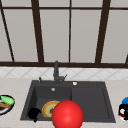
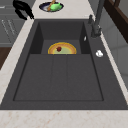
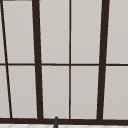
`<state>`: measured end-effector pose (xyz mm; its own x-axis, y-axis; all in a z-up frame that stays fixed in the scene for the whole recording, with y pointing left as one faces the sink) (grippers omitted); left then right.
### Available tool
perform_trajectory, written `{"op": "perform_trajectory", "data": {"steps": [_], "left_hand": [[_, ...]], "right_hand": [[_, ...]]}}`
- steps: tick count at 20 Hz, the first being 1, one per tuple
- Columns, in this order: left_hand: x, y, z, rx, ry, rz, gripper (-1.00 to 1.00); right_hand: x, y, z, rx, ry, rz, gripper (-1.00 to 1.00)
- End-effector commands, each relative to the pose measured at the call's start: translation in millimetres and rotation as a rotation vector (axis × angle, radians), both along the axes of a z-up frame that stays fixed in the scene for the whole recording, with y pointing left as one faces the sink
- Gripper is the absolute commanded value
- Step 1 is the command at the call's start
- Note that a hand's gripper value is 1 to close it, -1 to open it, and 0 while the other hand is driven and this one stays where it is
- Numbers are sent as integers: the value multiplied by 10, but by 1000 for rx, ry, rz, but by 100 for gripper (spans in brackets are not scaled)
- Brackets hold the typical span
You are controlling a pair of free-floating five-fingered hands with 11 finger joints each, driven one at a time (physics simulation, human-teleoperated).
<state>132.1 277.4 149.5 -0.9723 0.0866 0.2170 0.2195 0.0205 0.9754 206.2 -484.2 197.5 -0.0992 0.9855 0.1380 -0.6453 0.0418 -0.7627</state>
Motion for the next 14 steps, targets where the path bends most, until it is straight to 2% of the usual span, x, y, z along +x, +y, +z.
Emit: {"op": "perform_trajectory", "data": {"steps": [1, 14], "left_hand": [[0, 0, 0, 0, 0, 0, 0], [0, 0, 0, 0, 0, 0, 0]], "right_hand": [[24, 281, 166, 21, -48, -2, 100], [148, 1258, 518, 23, -54, -9, 100]]}}
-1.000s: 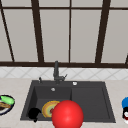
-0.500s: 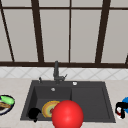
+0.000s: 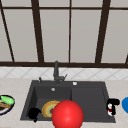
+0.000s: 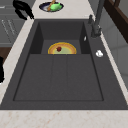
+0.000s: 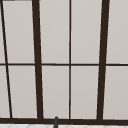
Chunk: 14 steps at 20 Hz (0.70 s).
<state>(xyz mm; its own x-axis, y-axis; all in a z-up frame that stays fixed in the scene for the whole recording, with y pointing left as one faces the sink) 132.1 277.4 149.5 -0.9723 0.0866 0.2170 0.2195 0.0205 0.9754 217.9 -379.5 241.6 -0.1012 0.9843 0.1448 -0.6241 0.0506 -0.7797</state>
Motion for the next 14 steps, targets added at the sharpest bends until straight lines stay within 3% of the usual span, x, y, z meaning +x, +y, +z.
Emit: {"op": "perform_trajectory", "data": {"steps": [1, 14], "left_hand": [[0, 0, 0, 0, 0, 0, 0], [0, 0, 0, 0, 0, 0, 0]], "right_hand": [[41, 293, 94, 12, -23, -5, 100], [174, 1330, 305, 7, -16, -2, 100]]}}
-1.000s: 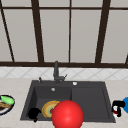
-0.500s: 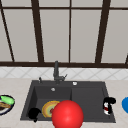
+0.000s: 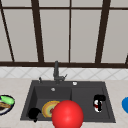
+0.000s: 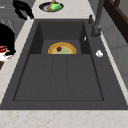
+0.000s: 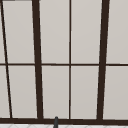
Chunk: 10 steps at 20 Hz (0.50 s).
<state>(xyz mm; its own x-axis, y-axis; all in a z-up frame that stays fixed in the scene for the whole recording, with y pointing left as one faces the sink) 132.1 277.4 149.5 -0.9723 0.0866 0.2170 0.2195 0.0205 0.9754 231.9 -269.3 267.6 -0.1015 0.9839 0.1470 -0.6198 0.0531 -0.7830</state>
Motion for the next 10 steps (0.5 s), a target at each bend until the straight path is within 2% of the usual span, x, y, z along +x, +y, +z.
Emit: {"op": "perform_trajectory", "data": {"steps": [1, 10], "left_hand": [[0, 0, 0, 0, 0, 0, 0], [0, 0, 0, 0, 0, 0, 0]], "right_hand": [[45, 309, 57, 4, -11, -2, 100], [148, 1042, 115, -1, -5, -3, 100]]}}
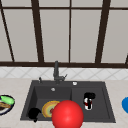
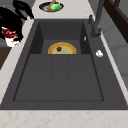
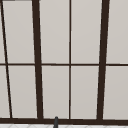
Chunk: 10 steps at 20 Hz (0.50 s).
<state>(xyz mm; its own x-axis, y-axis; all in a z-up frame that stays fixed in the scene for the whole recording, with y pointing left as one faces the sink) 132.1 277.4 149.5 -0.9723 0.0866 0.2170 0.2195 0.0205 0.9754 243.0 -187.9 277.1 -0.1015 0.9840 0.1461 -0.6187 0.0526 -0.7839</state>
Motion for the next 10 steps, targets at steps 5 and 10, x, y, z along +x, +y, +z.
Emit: {"op": "perform_trajectory", "data": {"steps": [5, 10], "left_hand": [[0, 0, 0, 0, 0, 0, 0], [0, 0, 0, 0, 0, 0, 0]], "right_hand": [[95, 635, 28, -1, 0, 0, 100], [158, 1041, 31, -1, 0, 0, 100]]}}
